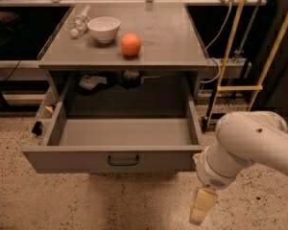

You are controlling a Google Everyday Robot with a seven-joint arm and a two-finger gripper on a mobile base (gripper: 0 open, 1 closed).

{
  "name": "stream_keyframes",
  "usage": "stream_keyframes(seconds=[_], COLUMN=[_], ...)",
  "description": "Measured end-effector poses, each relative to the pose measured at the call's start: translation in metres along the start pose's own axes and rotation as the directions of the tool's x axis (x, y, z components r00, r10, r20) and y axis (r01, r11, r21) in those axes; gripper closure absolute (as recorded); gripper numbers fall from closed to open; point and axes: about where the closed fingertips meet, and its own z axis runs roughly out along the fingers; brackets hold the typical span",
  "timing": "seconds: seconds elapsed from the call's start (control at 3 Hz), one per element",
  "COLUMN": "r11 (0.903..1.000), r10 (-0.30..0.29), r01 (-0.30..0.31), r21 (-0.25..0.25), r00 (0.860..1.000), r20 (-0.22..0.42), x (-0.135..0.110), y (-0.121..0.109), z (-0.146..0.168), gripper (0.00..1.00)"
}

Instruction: Close top drawer

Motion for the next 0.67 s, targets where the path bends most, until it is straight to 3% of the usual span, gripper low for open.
stream_keyframes(seconds=[0.33,0.67], r11=[0.9995,0.9937], r10=[0.009,0.078], r01=[-0.009,-0.079], r21=[0.032,0.079], r00=[1.000,0.997], r20=[0.008,0.018], x=[-0.018,-0.024], y=[-0.028,-0.048], z=[0.008,0.007], gripper=[0.00,0.00])
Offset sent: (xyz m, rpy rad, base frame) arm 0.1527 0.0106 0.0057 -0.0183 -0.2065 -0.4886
